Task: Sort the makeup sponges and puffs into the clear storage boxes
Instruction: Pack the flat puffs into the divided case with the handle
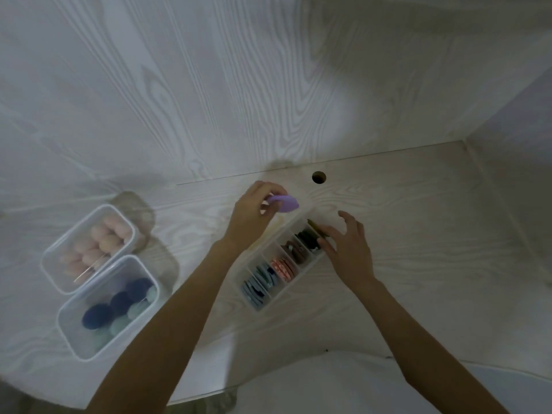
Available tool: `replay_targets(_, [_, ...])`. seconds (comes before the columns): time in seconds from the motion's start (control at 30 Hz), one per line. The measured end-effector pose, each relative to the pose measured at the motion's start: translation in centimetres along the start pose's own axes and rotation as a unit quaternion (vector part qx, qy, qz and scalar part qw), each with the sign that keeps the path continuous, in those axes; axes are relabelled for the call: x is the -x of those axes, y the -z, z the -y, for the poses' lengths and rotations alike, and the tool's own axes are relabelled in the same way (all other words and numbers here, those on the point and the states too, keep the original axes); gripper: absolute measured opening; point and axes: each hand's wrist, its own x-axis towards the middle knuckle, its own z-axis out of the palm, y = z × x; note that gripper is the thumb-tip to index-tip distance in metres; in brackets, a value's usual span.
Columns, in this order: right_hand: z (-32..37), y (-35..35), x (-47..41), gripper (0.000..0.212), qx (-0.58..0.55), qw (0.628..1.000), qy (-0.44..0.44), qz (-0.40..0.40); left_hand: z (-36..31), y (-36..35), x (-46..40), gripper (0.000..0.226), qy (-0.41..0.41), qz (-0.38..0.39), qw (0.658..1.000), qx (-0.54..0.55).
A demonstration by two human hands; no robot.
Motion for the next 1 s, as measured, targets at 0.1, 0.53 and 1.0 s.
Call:
replay_targets(0.1, [0.1, -0.2, 0.2, 0.033, 0.004, 1.0, 0.002, -0.02, -1.5, -3.3, -1.5, 0.006, -0.064, 0.043, 0.997, -0.024])
replay_targets(0.53, [-0.6, 0.1, 0.1, 0.02, 0.01, 0.999, -0.008, -0.039, -0.8, -7.4, -3.4, 0.015, -0.15, 0.234, 0.952, -0.129])
replay_targets(1.0, [-1.8, 0.7, -1.7, 0.008, 0.003, 0.996, 0.031, -0.08, 0.7, -6.8, -1.0, 0.03, -0.141, 0.13, 0.941, -0.279])
